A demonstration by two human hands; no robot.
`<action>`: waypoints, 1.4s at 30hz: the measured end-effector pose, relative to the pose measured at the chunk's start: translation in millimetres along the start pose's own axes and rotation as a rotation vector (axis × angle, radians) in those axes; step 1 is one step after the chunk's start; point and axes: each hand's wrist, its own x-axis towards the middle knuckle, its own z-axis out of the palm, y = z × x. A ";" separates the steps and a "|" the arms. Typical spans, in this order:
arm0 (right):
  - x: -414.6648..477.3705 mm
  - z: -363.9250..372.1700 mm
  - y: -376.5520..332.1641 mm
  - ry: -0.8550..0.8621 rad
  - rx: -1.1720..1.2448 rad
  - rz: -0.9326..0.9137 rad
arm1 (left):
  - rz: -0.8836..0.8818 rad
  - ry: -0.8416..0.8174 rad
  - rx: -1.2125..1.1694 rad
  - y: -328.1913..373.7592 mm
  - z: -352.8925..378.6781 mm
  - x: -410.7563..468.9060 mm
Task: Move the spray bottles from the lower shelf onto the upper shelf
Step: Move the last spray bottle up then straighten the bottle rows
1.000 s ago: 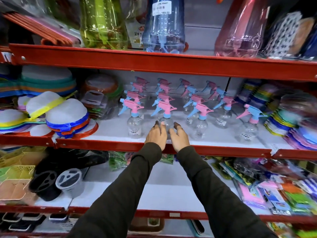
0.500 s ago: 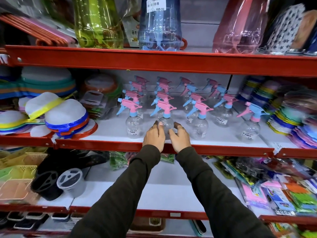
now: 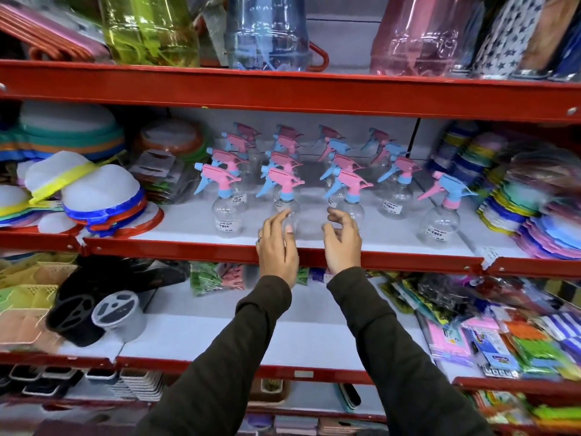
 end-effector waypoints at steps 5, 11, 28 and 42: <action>11.5 -42.0 14.3 0.113 0.023 0.015 | 0.052 -0.167 0.066 27.4 37.8 -5.0; 35.6 -71.5 25.9 -0.037 -0.037 0.136 | -0.078 -0.355 0.185 43.3 77.9 11.2; 47.9 -85.4 31.6 -0.280 -0.143 0.087 | -0.241 -0.450 0.045 39.2 91.6 16.0; 37.1 -133.9 43.6 -0.035 0.062 0.000 | 0.055 -0.006 0.028 72.8 109.6 -25.8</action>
